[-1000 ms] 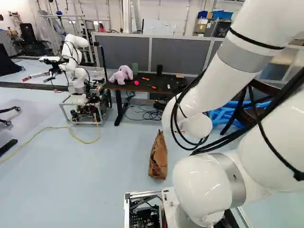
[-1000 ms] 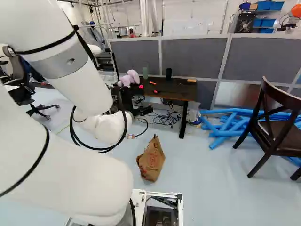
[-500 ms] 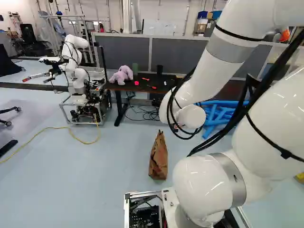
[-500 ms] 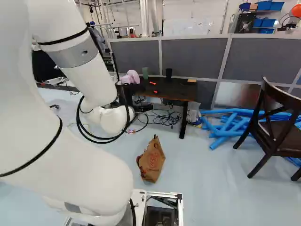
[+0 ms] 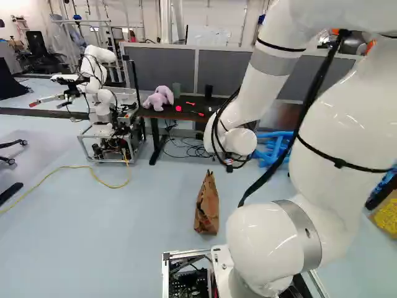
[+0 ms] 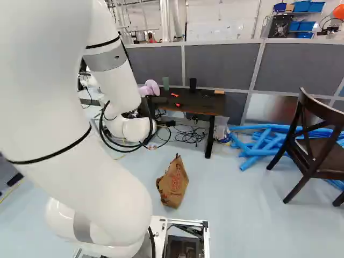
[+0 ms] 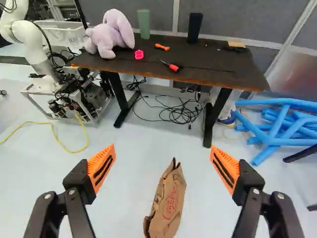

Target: Pick up the bag on the ground and place it on the table

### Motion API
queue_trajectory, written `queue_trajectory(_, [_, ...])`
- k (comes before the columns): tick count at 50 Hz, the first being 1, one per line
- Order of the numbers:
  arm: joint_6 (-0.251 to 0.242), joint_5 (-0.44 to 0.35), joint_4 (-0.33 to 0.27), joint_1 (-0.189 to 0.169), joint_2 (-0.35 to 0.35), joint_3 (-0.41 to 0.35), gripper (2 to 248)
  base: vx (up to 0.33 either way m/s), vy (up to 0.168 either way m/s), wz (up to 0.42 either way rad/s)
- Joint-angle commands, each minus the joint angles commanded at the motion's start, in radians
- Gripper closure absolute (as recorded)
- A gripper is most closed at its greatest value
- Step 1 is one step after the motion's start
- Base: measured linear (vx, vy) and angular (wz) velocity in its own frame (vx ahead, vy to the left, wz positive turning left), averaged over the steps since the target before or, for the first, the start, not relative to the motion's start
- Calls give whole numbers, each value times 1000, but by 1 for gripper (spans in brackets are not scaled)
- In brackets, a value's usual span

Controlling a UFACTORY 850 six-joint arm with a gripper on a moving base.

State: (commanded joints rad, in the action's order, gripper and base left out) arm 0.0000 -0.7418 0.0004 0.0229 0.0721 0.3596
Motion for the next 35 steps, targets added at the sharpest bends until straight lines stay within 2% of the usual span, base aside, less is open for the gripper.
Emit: queue_trajectory(35, [0, 143, 46, 6, 270, 210, 3, 0, 0, 0])
